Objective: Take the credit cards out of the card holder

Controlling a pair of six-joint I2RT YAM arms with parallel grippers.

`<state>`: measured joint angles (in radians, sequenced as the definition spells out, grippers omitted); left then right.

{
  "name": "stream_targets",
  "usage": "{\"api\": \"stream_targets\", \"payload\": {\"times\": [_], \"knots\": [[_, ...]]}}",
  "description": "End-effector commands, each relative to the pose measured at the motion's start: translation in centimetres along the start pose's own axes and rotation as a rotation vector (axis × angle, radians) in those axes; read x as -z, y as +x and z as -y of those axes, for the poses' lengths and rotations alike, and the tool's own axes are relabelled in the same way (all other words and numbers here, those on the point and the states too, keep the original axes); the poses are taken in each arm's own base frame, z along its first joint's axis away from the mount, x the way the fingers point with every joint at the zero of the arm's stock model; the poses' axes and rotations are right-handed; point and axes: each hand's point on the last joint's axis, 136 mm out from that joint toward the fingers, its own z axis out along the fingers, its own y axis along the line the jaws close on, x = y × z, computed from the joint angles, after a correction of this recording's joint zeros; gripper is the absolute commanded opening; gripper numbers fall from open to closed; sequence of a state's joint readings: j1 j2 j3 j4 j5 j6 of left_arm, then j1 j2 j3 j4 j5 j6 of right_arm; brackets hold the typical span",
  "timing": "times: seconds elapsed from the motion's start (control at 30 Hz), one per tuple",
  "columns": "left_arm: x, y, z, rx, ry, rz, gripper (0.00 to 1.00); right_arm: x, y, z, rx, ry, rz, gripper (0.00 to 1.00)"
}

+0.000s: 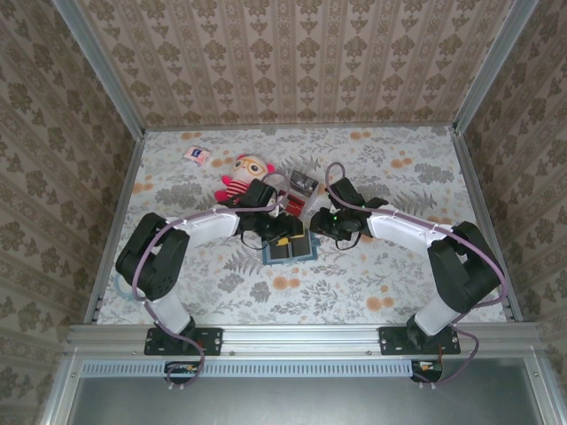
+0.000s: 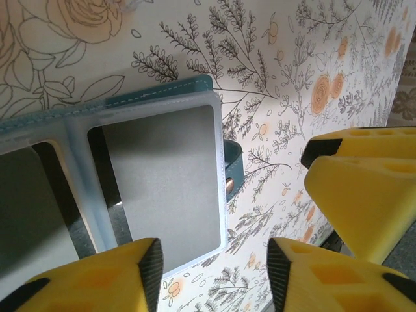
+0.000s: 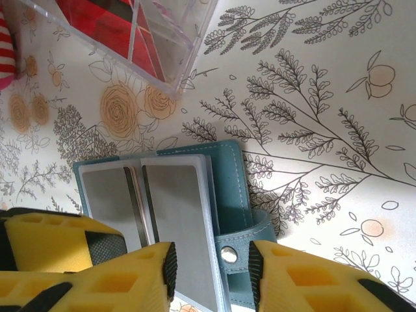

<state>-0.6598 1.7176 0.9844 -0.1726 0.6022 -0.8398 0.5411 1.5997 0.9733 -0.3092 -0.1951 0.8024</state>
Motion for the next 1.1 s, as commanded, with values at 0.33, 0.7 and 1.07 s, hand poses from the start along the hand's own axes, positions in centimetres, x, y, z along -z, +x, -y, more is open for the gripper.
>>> {"api": "stream_targets", "payload": {"times": [0.33, 0.7, 1.07], "knots": [[0.8, -1.2, -3.4, 0.131, -0.086, 0.072, 0.41, -2.7, 1.8, -2.7, 0.098, -0.037, -0.142, 0.21], [-0.8, -1.4, -3.3, 0.143, -0.061, 0.044, 0.31, -4.4, 2.7, 0.0, 0.067, 0.082, -0.178, 0.20], [-1.8, -1.1, -4.2, 0.165, -0.073, 0.014, 0.26, -5.6, 3.7, 1.0, 0.037, 0.093, -0.212, 0.22]]}}
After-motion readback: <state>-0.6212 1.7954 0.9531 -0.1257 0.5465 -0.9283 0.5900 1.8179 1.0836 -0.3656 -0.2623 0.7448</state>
